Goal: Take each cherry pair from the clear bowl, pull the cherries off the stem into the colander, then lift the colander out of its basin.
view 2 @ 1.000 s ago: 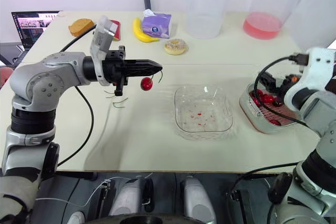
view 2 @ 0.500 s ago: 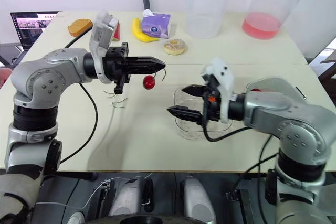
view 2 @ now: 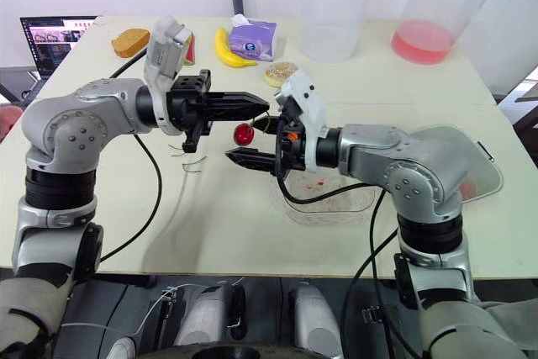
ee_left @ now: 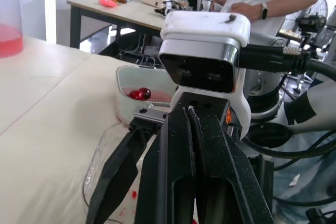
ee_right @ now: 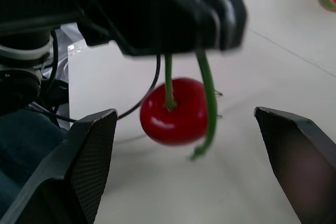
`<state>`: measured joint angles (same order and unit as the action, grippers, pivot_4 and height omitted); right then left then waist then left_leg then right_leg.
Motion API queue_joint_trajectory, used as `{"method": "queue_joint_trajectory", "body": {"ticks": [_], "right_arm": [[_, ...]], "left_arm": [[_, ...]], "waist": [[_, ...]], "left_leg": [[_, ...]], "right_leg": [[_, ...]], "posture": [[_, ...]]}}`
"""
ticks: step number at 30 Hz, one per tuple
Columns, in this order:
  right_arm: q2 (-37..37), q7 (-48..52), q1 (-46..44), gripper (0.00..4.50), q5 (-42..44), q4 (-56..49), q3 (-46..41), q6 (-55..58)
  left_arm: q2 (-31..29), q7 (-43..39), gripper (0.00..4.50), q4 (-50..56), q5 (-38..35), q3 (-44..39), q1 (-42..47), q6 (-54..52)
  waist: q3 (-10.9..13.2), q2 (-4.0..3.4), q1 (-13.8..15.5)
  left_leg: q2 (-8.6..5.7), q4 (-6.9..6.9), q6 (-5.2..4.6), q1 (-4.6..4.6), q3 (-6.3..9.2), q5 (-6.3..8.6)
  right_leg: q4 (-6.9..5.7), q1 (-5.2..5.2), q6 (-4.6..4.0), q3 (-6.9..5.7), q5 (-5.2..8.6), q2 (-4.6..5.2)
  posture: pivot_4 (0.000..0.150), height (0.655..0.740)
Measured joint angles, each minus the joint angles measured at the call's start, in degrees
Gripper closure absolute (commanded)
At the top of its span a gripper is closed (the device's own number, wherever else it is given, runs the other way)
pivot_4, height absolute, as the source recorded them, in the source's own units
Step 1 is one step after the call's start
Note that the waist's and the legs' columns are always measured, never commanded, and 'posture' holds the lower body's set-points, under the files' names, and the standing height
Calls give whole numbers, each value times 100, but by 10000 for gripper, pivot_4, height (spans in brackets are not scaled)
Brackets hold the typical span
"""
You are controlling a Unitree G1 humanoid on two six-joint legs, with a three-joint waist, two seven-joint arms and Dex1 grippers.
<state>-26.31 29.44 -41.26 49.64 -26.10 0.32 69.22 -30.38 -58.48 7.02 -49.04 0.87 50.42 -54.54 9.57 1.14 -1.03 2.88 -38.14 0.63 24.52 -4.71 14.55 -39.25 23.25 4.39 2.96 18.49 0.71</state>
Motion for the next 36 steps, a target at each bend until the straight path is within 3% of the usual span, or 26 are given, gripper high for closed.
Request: {"method": "queue_joint_trajectory", "body": {"ticks": [3, 8, 36], "right_arm": [[0, -18, -8, 9101, 0, 42, 9, -48], [49, -86, -8, 34277, 20, 42, 21, -54], [-142, -432, 488, 35197, 132, 25, 104, 453]], "left_arm": [[0, 0, 45000, -12, 3, 0, 1, 0], [5, 14, 45000, -13, 5, 0, 1, 0], [-8, 92, 45000, -83, 96, 6, 4, 11]], "waist": [[0, 0, 0], [0, 0, 0], [0, 0, -4]], "left_leg": [[0, 0, 0, 0, 0, 0], [0, 0, 0, 0, 0, 0], [1, 1, 0, 0, -1, 0]], "right_leg": [[0, 0, 0, 0, 0, 2], [0, 0, 0, 0, 0, 5], [1, 1, 0, 1, 0, 4]], "posture": [[1500, 7400], [1500, 7400], [1500, 7400]]}}
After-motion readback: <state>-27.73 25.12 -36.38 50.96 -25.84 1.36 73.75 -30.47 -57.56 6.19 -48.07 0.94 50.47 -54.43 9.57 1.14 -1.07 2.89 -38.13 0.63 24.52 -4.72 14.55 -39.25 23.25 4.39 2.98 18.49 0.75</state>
